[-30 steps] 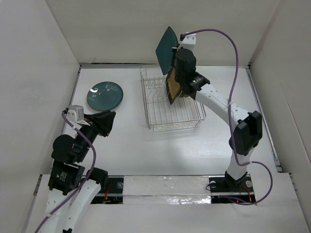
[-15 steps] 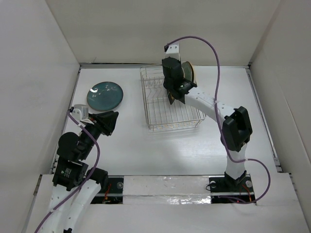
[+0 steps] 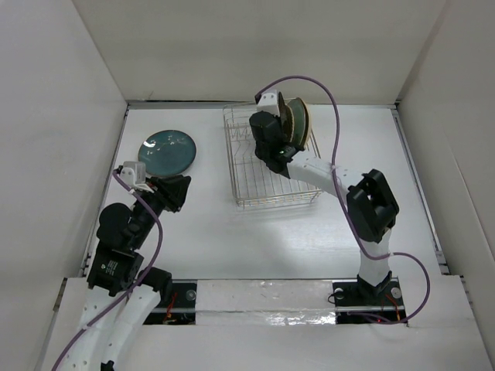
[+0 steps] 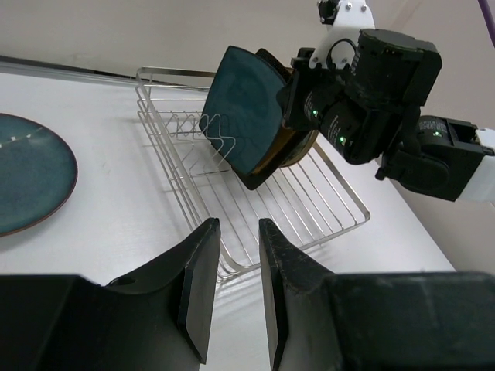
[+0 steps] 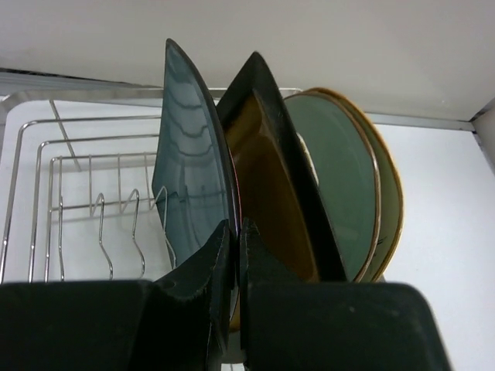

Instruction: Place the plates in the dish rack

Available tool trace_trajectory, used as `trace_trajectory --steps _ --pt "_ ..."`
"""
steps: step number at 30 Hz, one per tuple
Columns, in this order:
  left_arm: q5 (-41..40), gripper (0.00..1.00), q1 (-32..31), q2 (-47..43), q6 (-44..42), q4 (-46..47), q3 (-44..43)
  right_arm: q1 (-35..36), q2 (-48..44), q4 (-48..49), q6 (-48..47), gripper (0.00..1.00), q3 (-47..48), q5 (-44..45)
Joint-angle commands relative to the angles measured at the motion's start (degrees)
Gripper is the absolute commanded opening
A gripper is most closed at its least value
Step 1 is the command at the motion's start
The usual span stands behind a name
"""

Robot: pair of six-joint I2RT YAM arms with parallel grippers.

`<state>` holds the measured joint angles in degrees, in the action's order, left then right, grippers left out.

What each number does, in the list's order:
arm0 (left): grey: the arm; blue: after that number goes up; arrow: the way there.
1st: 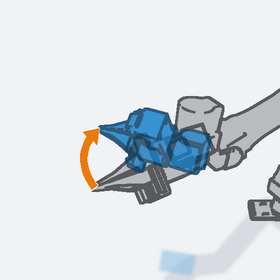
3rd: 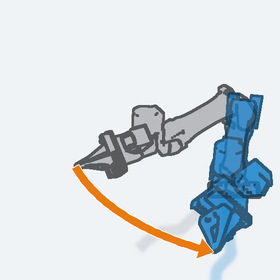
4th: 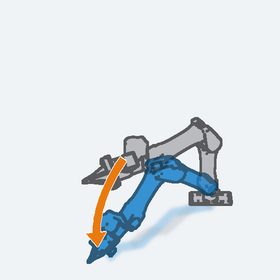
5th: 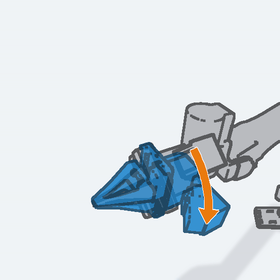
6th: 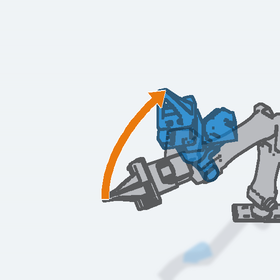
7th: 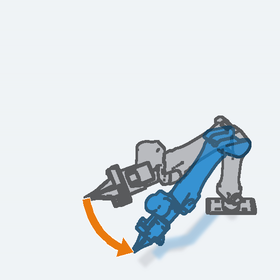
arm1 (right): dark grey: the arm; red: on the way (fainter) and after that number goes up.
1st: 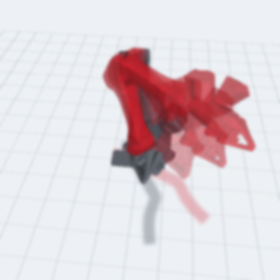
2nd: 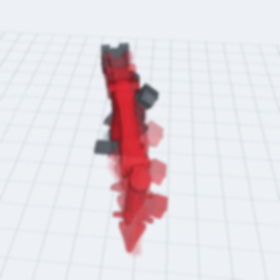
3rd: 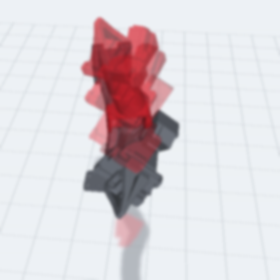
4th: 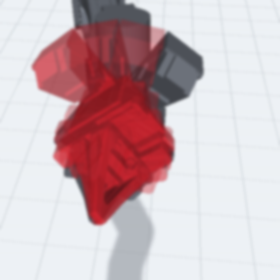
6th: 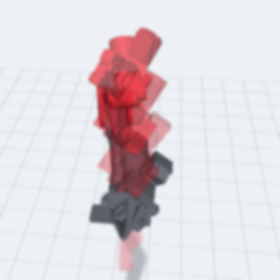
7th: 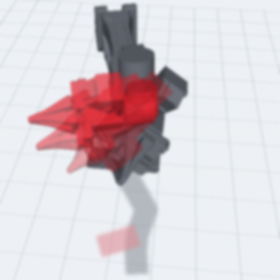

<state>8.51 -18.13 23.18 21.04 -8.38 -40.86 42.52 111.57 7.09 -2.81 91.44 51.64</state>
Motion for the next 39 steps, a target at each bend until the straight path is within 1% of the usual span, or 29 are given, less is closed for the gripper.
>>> trace_trajectory --steps 1,3,6,8,9,10,11,12,13,15,16,18,19,22,24,26,28,29,30,31,32,33,34,35,36,37,38,39 --pt "-1.48 0.24 0.29 2.22 1.37 2.14 -1.68 0.98 -0.04 9.34 4.64 0.00 -0.11 1.98" --pt "-0.52 0.27 0.29 4.32 1.72 1.79 -2.64 1.51 0.32 9.60 6.84 0.00 -1.26 1.89" --pt "0.45 0.28 0.29 7.74 2.78 1.61 -3.43 2.04 0.40 10.31 10.01 0.00 -3.46 1.36" --pt "-0.42 0.29 0.29 9.16 4.18 2.32 -3.78 2.04 0.23 8.38 13.33 0.06 -4.07 0.40" --pt "-0.86 0.29 0.29 10.21 4.80 2.58 -3.87 2.04 -0.12 8.12 14.31 0.12 -4.51 -0.21" --pt "-1.48 0.29 0.29 10.48 5.41 3.28 -3.96 2.04 -0.56 7.76 15.11 0.23 -5.12 -0.83" --pt "-3.22 0.29 0.29 10.83 6.90 3.72 -3.79 2.04 -1.17 7.50 16.68 0.28 -5.65 -1.88" --pt "-4.11 0.30 0.29 11.18 7.52 4.25 -3.61 2.04 -2.48 7.41 17.39 0.36 -6.79 -2.33" --pt "-6.38 0.30 0.29 11.53 8.14 5.12 -3.44 2.04 -3.19 6.89 17.92 0.50 -7.32 -2.85" --pt "-8.07 0.31 0.29 12.93 10.24 5.39 -2.65 2.04 -4.77 6.44 19.42 0.54 -8.11 -3.73" --pt "-9.90 0.31 0.29 13.47 11.30 6.26 -2.21 2.04 -6.78 6.79 19.68 0.61 -9.60 -4.08" --pt "-9.75 0.31 0.29 15.04 15.06 8.02 -0.10 2.04 -8.90 6.88 20.82 0.68 -11.10 -5.84" --pt "-9.31 0.31 0.29 15.49 16.48 11.34 0.69 2.04 -11.00 6.36 21.00 0.74 -12.06 -6.63" --pt "-10.79 0.31 0.29 18.12 20.17 15.39 2.71 2.57 -14.61 5.65 21.79 0.76 -13.82 -9.18" --pt "-12.20 0.30 0.29 20.67 21.15 16.81 2.89 3.70 -18.83 5.74 22.06 0.77 -16.28 -11.02" --pt "-15.00 0.28 0.29 22.34 22.55 17.61 2.63 4.58 -23.12 5.65 22.06 0.78 -18.82 -12.17" --pt "-17.03 0.19 0.29 24.63 22.56 17.88 2.37 5.64 -25.95 4.95 22.32 0.77 -20.50 -12.52" --pt "-18.78 0.12 0.29 25.42 22.64 17.61 1.84 6.60 -27.44 5.04 22.84 0.75 -21.64 -13.31" --pt "-18.97 0.00 0.98 26.82 22.73 17.61 1.66 7.13 -30.85 5.56 23.11 0.70 -24.52 -13.49" --pt "-19.23 0.00 1.86 27.09 22.99 18.48 1.92 8.44 -32.54 7.13 23.46 0.55 -26.47 -13.67" --pt "-19.93 0.00 1.87 27.27 23.95 19.71 3.23 9.15 -34.30 7.93 25.12 0.44 -28.58 -14.19" --pt "-20.29 0.00 2.39 27.18 24.48 21.03 4.11 10.03 -37.88 9.24 26.18 0.28 -33.64 -14.63" --pt "-20.73 0.00 3.62 27.44 25.01 22.78 4.73 11.08 -39.57 12.21 27.06 0.06 -36.48 -15.07" --pt "-20.82 0.00 4.67 28.14 25.54 22.97 5.00 13.00 -41.07 13.64 28.28 0.00 -39.03 -16.03" --pt "-20.30 0.00 6.16 30.15 26.24 22.71 4.65 13.81 -42.30 14.43 28.91 0.00 -41.32 -16.65" --pt "-19.33 0.01 10.09 31.30 26.68 22.01 4.48 14.42 -44.40 14.53 29.52 0.00 -44.39 -17.18" --pt "-16.80 0.09 12.39 32.62 27.12 22.01 4.47 15.82 -45.46 14.35 30.31 0.00 -45.63 -17.62" --pt "-15.38 0.21 14.77 34.98 28.17 22.27 4.82 16.36 -46.61 14.09 30.49 0.00 -46.69 -17.97"
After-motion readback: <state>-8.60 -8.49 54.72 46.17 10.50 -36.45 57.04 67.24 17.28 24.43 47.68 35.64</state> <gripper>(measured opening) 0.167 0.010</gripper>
